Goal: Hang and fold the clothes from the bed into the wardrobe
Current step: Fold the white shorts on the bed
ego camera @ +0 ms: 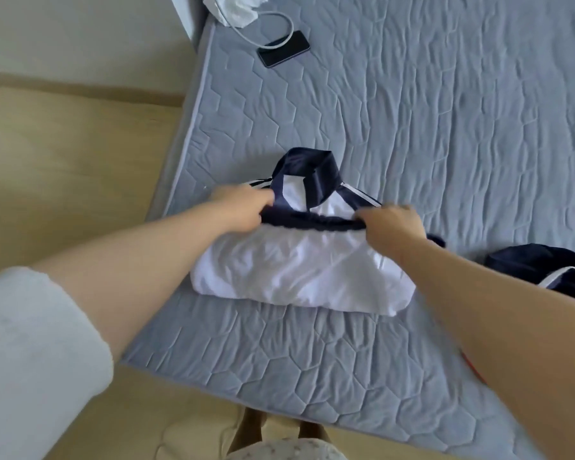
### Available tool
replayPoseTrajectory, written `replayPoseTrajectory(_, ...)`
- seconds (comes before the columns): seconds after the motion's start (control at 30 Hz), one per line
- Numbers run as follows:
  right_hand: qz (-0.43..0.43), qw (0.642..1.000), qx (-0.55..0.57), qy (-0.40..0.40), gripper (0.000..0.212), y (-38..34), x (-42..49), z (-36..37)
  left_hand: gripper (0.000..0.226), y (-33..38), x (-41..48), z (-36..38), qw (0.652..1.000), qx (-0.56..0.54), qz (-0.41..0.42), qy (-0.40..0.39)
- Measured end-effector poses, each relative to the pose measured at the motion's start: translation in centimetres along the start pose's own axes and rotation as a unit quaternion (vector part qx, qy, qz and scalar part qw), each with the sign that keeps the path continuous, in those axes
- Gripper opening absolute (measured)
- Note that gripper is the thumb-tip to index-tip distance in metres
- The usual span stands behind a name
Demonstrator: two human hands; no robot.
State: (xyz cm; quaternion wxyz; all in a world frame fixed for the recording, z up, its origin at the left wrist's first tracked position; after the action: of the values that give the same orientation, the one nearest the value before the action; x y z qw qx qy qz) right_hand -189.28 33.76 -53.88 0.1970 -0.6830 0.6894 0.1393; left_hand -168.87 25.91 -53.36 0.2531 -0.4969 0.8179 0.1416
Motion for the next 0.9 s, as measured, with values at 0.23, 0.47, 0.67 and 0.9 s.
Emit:
replayPoseTrajectory(0.23,0.035,0.997,0.043,0.048,0.061,0.5,2.9,1.5,0.055,-1.1,2.1,1.0,0.986,-0.047,-0.065,0.148)
replayPoseTrajectory(0.47,0.037,0.993,0.105,-0.044,0.059,-0.9,5.3,8.1,0.054,-1.1,6.0,7.1,0.991,-0.098,-0.066,0.058)
replayPoseTrajectory(0.67,0.089,0.978,0.183,-0.053,0.057,0.6,8.3,12.8,0.046,-2.2,10.1,11.6,0.972,-0.174,-0.135,0.076)
replayPoseTrajectory(0.9,0.127,0.955,0.258,0.067,0.060,4.0,15.4,12.7,0.045,-6.8,15.8,13.1,0.897,-0.305,-0.285,0.144)
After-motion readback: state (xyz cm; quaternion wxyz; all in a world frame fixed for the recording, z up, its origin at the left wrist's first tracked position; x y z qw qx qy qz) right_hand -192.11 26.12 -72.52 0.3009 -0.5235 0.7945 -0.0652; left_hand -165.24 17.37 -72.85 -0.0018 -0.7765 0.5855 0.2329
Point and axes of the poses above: each hand's wrist, its own x-axis towards the middle knuckle, its own z-axis out of the palm, y = z × x, the point moved 6 cm from there along x, towards the middle knuckle, and after that the axes turned 4 degrees about -z, right-handed, at the moved point
